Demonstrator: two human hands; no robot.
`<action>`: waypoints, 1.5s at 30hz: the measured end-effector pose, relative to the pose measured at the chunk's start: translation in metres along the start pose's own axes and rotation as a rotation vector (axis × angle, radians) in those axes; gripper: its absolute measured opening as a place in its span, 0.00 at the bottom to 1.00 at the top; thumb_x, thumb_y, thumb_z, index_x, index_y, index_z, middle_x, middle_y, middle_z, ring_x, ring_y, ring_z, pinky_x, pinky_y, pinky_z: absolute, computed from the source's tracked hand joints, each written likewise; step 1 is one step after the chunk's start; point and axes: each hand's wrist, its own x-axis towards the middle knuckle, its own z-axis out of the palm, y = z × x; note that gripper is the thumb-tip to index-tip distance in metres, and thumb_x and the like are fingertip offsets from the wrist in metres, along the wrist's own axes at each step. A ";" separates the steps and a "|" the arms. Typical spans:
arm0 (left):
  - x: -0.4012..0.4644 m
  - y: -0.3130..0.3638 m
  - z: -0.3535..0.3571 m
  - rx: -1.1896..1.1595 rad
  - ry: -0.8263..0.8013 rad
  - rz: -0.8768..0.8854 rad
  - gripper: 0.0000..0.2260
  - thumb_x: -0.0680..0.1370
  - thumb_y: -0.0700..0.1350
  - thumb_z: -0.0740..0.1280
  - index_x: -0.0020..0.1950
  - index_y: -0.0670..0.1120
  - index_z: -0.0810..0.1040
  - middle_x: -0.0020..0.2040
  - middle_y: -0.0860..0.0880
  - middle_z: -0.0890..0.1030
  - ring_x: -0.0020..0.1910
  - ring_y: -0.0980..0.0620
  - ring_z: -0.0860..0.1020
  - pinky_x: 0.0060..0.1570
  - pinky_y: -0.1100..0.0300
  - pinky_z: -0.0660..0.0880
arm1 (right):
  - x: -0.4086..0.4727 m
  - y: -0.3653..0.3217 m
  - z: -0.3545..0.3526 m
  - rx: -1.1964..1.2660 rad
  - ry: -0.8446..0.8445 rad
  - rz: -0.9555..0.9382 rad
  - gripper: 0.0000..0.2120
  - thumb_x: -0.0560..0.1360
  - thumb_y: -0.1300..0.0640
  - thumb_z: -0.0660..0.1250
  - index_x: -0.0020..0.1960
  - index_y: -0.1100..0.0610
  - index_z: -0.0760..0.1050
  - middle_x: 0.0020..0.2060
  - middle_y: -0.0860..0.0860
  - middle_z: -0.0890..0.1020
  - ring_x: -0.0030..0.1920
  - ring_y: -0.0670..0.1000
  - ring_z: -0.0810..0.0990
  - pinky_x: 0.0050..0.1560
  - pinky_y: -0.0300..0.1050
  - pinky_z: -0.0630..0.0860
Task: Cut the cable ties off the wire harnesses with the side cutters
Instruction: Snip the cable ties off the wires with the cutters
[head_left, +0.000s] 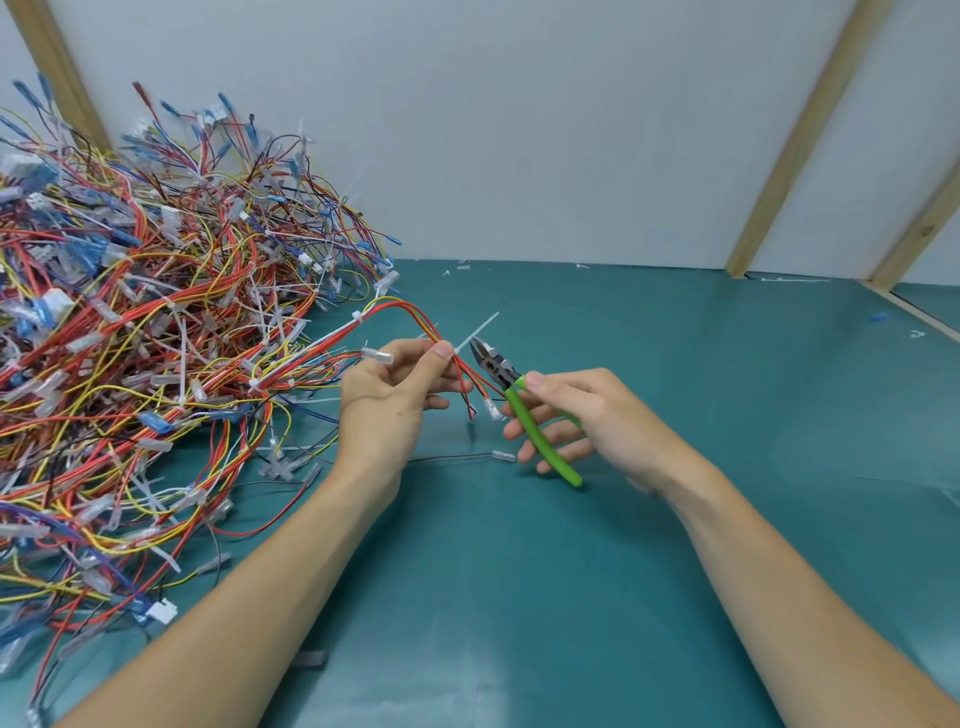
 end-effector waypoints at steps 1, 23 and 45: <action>0.000 0.000 0.000 0.001 0.003 -0.003 0.03 0.80 0.41 0.70 0.47 0.43 0.80 0.35 0.48 0.85 0.37 0.52 0.85 0.35 0.65 0.78 | 0.000 0.000 -0.001 -0.002 -0.004 0.006 0.20 0.84 0.47 0.62 0.56 0.62 0.82 0.46 0.56 0.88 0.42 0.57 0.86 0.48 0.59 0.84; -0.003 -0.002 0.001 0.073 -0.046 0.016 0.03 0.79 0.42 0.70 0.46 0.46 0.79 0.37 0.51 0.85 0.38 0.52 0.85 0.34 0.64 0.73 | 0.000 0.005 0.006 -0.173 0.100 -0.120 0.20 0.76 0.39 0.65 0.44 0.56 0.83 0.41 0.50 0.87 0.36 0.53 0.85 0.37 0.51 0.81; -0.004 -0.005 0.001 0.121 -0.090 0.016 0.06 0.79 0.42 0.70 0.43 0.46 0.77 0.37 0.48 0.85 0.38 0.49 0.85 0.35 0.61 0.72 | -0.005 -0.001 0.009 -0.375 0.210 -0.174 0.20 0.82 0.42 0.64 0.38 0.54 0.78 0.30 0.51 0.84 0.30 0.56 0.81 0.34 0.55 0.80</action>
